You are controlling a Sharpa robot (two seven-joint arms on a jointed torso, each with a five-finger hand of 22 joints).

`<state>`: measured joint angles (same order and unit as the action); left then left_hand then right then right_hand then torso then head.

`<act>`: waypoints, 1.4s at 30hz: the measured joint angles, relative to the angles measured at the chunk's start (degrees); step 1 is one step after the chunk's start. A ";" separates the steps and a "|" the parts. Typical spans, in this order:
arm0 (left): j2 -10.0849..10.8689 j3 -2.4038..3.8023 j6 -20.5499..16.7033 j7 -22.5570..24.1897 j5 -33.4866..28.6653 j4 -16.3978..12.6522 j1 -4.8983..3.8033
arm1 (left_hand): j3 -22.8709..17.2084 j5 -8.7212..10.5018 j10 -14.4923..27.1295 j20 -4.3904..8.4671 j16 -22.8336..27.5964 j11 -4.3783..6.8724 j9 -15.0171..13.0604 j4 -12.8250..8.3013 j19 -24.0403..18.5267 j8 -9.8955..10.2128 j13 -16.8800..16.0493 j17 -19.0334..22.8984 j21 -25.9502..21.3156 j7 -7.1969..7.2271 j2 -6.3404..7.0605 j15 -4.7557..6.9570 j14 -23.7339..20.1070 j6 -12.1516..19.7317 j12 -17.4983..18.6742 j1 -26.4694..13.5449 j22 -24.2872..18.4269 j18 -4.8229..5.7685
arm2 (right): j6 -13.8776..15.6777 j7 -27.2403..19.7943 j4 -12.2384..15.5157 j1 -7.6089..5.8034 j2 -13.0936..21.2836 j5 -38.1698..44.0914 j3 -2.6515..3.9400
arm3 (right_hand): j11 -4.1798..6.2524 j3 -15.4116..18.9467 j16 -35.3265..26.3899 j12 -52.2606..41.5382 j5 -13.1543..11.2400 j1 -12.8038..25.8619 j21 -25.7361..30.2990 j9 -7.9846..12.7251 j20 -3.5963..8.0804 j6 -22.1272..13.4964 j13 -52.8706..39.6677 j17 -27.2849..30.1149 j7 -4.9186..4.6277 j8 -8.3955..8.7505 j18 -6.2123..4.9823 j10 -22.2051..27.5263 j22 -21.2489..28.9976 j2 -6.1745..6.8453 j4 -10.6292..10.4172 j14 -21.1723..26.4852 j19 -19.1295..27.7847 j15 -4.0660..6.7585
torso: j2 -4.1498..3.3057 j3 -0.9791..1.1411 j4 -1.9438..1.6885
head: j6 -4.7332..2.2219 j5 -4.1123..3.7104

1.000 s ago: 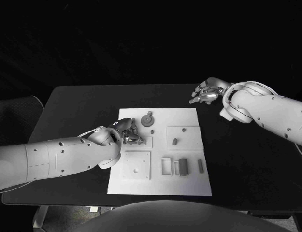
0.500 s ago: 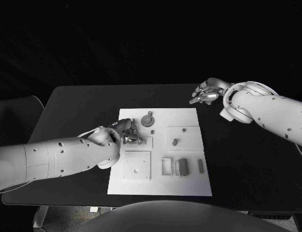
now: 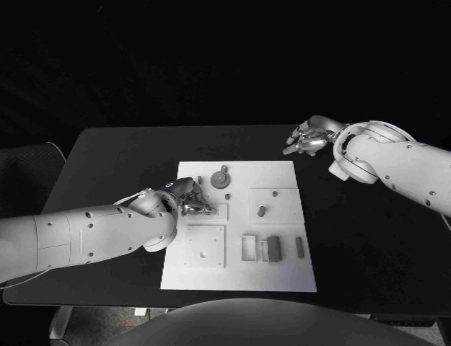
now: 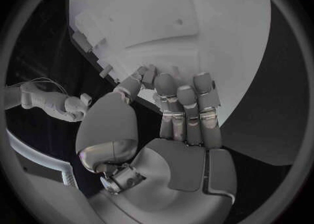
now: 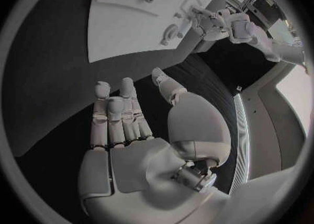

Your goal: Assemble the parts on the task board

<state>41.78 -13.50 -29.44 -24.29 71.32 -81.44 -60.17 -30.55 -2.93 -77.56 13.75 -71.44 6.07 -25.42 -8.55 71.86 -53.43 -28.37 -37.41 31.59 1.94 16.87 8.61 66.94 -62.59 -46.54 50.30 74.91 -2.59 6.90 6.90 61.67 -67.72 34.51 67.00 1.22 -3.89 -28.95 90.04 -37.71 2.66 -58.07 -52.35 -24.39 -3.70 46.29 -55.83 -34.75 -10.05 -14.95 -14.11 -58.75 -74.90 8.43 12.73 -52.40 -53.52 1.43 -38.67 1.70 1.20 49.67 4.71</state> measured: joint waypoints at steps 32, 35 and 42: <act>0.15 0.04 -0.01 0.99 -2.72 0.16 -0.05 | -1.04 -0.63 0.39 0.19 0.00 -0.02 0.01 1.47 -0.20 0.00 0.12 0.11 -0.12 -0.09 -1.20 0.10 -0.52 0.48 0.00 -0.40 0.02 0.54 | -0.07 0.00 0.02 0.01 -0.01 0.00 0.00 | 0.00 0.00 0.00 0.00 0.00 0.00 0.00 -0.01 0.00 -0.14 -0.01 0.00 -0.10 0.00 0.03 0.00 0.00 0.00 0.00 0.02 0.00 0.21 | 0.00 0.08 0.07 | -0.19 -0.06; 0.21 0.05 -0.01 1.08 -2.90 0.11 -0.05 | -1.44 -5.06 0.39 0.19 0.00 -0.02 0.19 1.27 -0.20 0.00 0.24 0.20 -0.12 -0.09 -1.84 0.10 -0.52 0.48 0.00 0.24 0.02 0.56 | -0.09 0.00 0.03 0.01 0.00 0.00 0.00 | 0.00 0.00 0.00 0.00 0.00 0.00 0.00 -0.01 0.00 -0.14 0.04 0.00 -0.10 0.00 0.03 0.00 0.00 0.00 0.00 -0.05 0.00 0.14 | 0.00 0.08 0.05 | -0.21 -0.08; 0.28 0.01 0.01 1.28 -3.44 0.03 -0.02 | -1.77 -13.80 0.59 0.19 -0.19 -0.22 0.24 0.06 -0.20 0.00 0.43 0.36 -0.12 -0.09 -3.12 0.08 -0.53 0.48 -0.24 1.31 0.02 1.55 | -0.14 0.01 0.05 0.02 0.02 0.00 0.00 | 0.00 0.00 0.00 0.00 0.00 0.00 0.00 -0.01 0.00 -0.22 0.04 0.00 0.01 0.00 0.03 0.00 0.00 0.00 0.00 -0.07 0.00 0.11 | 0.00 0.08 0.05 | -0.27 -0.09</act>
<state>42.06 -13.49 -29.43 -23.01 67.88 -81.41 -60.19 -32.32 -16.72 -76.96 13.93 -71.63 5.85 -25.18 -8.49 71.66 -53.43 -27.95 -37.06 31.47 1.85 13.75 8.69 66.42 -62.12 -46.78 51.61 74.93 -1.04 6.76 6.90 61.72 -67.70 34.52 67.00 1.22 -3.89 -28.94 90.04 -37.71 2.66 -58.07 -52.35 -24.40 -3.70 46.07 -55.79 -34.76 -10.04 -14.95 -14.09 -58.75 -74.90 8.43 12.72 -52.47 -53.52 1.54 -38.67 1.78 1.25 49.40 4.61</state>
